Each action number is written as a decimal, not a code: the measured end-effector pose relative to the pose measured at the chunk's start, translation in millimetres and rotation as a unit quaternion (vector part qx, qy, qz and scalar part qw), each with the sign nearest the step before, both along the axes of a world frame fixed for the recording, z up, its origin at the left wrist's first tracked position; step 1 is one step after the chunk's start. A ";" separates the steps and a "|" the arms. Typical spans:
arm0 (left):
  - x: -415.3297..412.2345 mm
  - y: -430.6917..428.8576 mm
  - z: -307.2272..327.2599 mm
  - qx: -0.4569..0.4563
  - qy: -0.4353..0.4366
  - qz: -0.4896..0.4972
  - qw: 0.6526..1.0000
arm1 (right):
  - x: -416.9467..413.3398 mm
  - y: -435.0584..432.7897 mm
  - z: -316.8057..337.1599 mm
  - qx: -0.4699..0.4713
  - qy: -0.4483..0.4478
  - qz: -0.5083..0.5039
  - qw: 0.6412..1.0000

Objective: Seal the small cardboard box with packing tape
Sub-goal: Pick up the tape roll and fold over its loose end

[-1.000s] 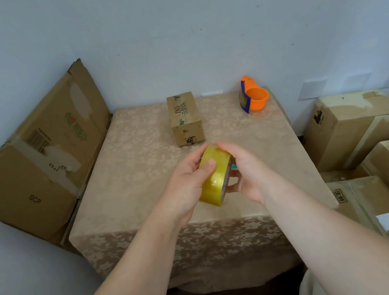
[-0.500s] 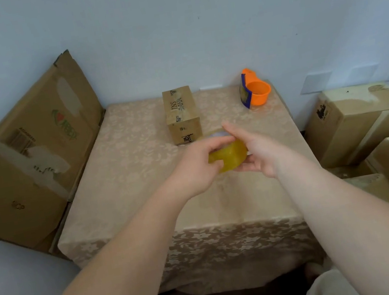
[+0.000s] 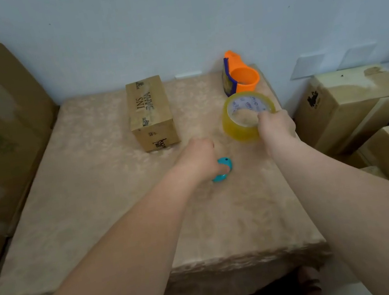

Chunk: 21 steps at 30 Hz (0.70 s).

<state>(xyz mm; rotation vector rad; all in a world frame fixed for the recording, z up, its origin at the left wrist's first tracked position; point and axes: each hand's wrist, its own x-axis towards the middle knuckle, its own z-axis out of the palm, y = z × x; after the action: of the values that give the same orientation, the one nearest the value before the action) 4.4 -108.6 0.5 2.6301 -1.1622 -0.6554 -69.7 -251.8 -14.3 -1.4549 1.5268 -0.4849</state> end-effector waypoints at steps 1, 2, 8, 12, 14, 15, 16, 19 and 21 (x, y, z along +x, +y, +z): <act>-0.2 -2.3 -4.5 0.022 0.004 -0.011 1.000 | 0.8 -2.7 -0.2 -0.007 0.011 0.013 1.000; 0.0 -4.9 -8.9 0.032 0.005 -0.018 0.999 | 2.2 -5.0 -0.4 -0.013 0.015 0.025 0.999; 2.5 -17.1 -14.3 0.000 0.030 -0.023 0.999 | 5.8 -11.9 -1.4 -0.018 -0.014 0.028 0.999; 12.1 -36.1 1.8 -0.167 0.090 0.093 0.977 | 4.3 -16.2 -3.5 0.000 -0.019 0.034 0.999; 16.1 -50.8 10.8 -0.235 0.120 0.125 0.956 | 2.9 -18.5 -4.2 0.002 -0.023 0.037 0.999; 16.5 -57.4 15.8 -0.255 0.135 0.133 0.948 | 1.9 -19.1 -4.3 0.007 -0.026 0.039 0.999; 17.2 -64.2 17.6 -0.268 0.147 0.139 0.942 | 1.1 -20.6 -5.8 0.010 -0.025 0.039 0.999; 14.5 -75.8 20.3 -0.262 0.199 0.146 0.933 | -2.2 -21.3 -3.8 0.019 -0.024 0.041 0.999; 11.8 -75.6 17.9 -0.261 0.220 0.138 0.930 | -4.2 -21.7 -3.1 0.024 -0.032 0.041 0.998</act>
<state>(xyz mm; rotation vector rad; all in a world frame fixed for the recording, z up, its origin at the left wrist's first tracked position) 16.2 -184.1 18.4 2.0035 -0.6926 -0.7095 -73.9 -273.6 -17.4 -1.4447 1.4139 -0.4383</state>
